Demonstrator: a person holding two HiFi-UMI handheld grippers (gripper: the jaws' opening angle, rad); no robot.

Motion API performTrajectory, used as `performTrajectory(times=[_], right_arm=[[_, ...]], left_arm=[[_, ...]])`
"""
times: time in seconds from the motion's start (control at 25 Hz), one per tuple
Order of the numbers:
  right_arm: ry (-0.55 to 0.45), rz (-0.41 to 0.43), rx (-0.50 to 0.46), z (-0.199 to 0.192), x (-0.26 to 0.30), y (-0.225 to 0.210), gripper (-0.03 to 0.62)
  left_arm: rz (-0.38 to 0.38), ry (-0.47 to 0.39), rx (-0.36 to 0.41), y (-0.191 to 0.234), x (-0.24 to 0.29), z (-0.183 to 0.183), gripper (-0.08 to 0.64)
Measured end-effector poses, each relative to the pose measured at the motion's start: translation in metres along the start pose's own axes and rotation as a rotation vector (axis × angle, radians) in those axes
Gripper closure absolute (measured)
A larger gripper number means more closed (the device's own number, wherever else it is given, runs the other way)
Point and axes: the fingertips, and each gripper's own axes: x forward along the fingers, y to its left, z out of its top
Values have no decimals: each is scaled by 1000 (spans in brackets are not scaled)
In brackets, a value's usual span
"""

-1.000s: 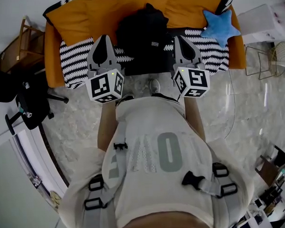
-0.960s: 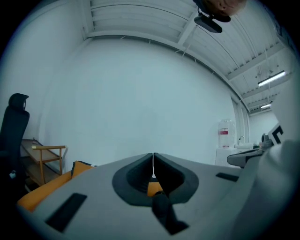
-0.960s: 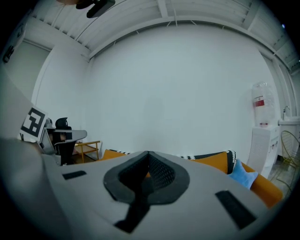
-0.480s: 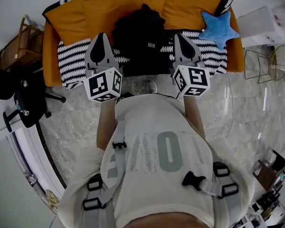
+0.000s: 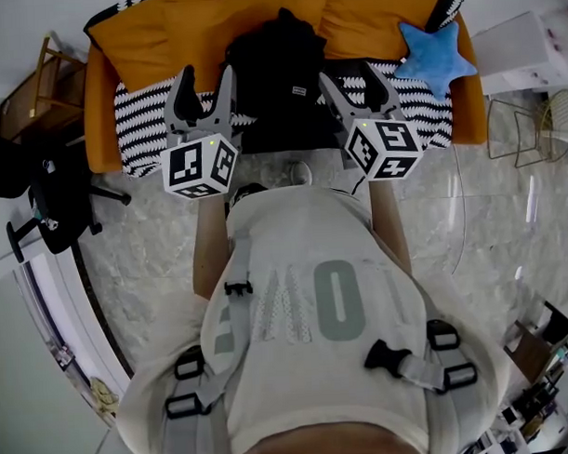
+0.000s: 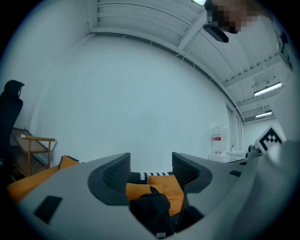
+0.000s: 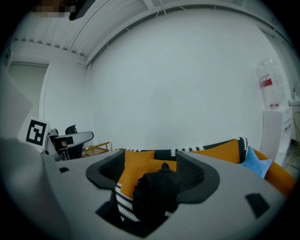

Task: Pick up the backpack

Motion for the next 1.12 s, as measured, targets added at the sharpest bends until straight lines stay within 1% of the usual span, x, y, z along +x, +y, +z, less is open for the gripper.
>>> performTrajectory(times=[0.04,0.12,0.24,0.44,0.56,0.64,0.68,0.8,0.92,1.12], right_arm=[[-1,6,23,0,0,-2,253],[-3,14,55,1,0,-5,241],[0,12,58,2,0,-12,241],[31,22,74,-4,5,-25,242],[66,36,69,-11,15,-34,242],[98,36,77,-20,22,-43,242],[118,38,82,-27,28,-47,244],[188,72,67,-52,53,-48,247],[242,89,33,-81,85,-57,261],[353,114,13,-157,124,-86,265]], left_arm=[[-8,6,-19,-1,2,-3,284],[-9,12,-48,-1,5,-7,257],[4,18,-72,1,7,-13,255],[15,64,-28,-3,14,-25,255],[27,108,1,-3,23,-42,255],[26,163,20,-2,32,-64,255],[30,193,18,1,36,-76,255],[75,283,0,28,42,-119,255],[118,347,-1,57,57,-168,255],[182,443,-53,85,60,-270,253]])
